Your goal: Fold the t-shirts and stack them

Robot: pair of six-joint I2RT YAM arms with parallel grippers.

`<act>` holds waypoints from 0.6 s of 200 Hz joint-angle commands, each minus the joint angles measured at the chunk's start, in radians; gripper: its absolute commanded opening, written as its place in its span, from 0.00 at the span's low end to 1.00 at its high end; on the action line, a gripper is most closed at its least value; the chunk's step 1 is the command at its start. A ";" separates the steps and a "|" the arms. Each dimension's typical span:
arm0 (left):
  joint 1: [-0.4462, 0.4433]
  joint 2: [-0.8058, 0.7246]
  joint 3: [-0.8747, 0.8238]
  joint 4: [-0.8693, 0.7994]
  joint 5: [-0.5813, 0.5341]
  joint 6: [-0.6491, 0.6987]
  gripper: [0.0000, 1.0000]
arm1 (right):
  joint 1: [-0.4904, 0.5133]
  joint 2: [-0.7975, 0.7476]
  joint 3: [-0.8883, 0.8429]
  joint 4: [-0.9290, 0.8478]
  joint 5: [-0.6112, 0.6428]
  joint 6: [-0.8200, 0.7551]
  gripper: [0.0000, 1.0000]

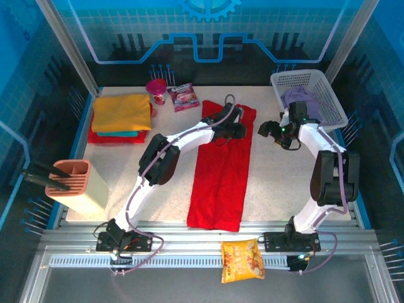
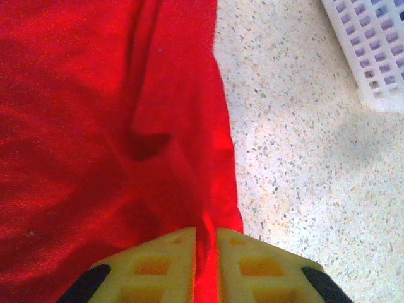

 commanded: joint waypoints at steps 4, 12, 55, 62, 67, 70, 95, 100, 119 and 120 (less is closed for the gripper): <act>-0.036 -0.008 0.025 -0.040 -0.036 0.090 0.20 | -0.024 -0.036 -0.024 -0.010 -0.019 0.003 0.83; -0.045 -0.001 0.044 -0.060 -0.048 0.112 0.25 | -0.026 -0.041 -0.027 -0.011 -0.012 0.009 0.83; -0.092 0.025 0.118 -0.141 -0.086 0.202 0.38 | -0.041 -0.065 -0.054 0.000 0.001 0.019 0.83; -0.099 0.027 0.123 -0.143 -0.088 0.220 0.42 | -0.042 -0.069 -0.056 -0.001 0.007 0.022 0.83; -0.102 0.028 0.129 -0.147 -0.093 0.231 0.43 | -0.045 -0.071 -0.059 0.002 0.009 0.025 0.83; -0.103 0.030 0.135 -0.151 -0.093 0.237 0.43 | -0.046 -0.073 -0.061 0.004 0.011 0.027 0.83; -0.091 0.019 0.148 -0.194 -0.103 0.229 0.43 | -0.048 -0.080 -0.068 0.007 0.001 0.035 0.83; -0.082 0.006 0.134 -0.190 -0.096 0.218 0.43 | -0.048 -0.078 -0.067 0.005 -0.001 0.034 0.84; -0.035 -0.061 0.052 -0.143 -0.050 0.168 0.45 | -0.047 -0.083 -0.069 0.002 -0.004 0.028 0.85; -0.032 -0.064 0.045 -0.138 -0.047 0.167 0.47 | -0.047 -0.083 -0.069 0.002 -0.004 0.028 0.85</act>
